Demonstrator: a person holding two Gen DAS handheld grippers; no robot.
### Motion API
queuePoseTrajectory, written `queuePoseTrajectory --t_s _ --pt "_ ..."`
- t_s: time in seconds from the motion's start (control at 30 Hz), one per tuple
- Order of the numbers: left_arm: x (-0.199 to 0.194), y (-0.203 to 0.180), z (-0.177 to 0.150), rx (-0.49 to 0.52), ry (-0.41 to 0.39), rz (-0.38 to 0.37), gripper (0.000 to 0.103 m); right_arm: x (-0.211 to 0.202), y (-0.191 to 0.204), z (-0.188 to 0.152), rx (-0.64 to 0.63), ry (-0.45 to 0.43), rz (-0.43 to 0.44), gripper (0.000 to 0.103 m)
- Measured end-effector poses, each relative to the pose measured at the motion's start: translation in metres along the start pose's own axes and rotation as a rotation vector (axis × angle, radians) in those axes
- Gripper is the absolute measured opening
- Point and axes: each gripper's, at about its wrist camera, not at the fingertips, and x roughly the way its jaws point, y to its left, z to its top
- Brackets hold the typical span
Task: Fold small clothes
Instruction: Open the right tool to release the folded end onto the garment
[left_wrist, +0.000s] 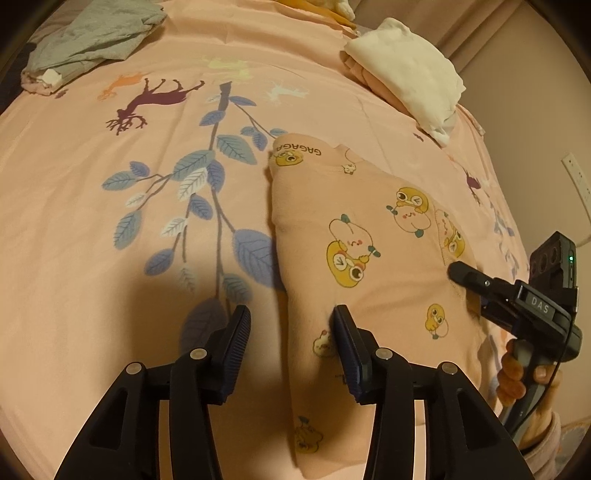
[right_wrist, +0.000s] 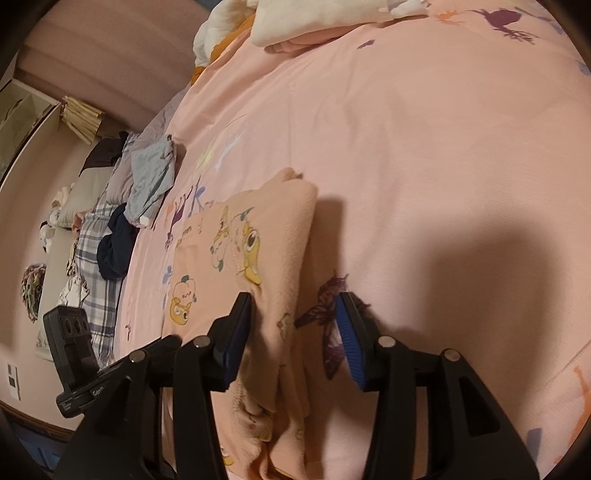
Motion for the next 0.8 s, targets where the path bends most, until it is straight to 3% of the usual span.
queuePoseTrajectory --t_s 0.33,0.4,0.53,0.7,0.8 --pt "-0.021 0.009 -0.009 0.017 -0.035 0.047 0.045 -0.017 -0.004 0.0 -0.019 -0.033 -0.067 0.048" --pt "-0.031 0.013 -0.011 0.02 -0.055 0.075 0.045 -0.023 -0.001 0.002 -0.042 -0.053 -0.11 0.048" --pt "-0.051 0.014 -0.013 0.038 -0.102 0.061 0.045 -0.041 0.015 0.005 -0.13 -0.132 -0.192 0.048" --pt "-0.058 -0.011 -0.015 0.102 -0.139 0.004 0.044 -0.049 0.038 0.014 -0.229 -0.17 -0.157 0.046" --pt "-0.051 -0.031 -0.018 0.152 -0.131 -0.036 0.032 -0.036 0.055 0.018 -0.286 -0.141 -0.116 0.035"
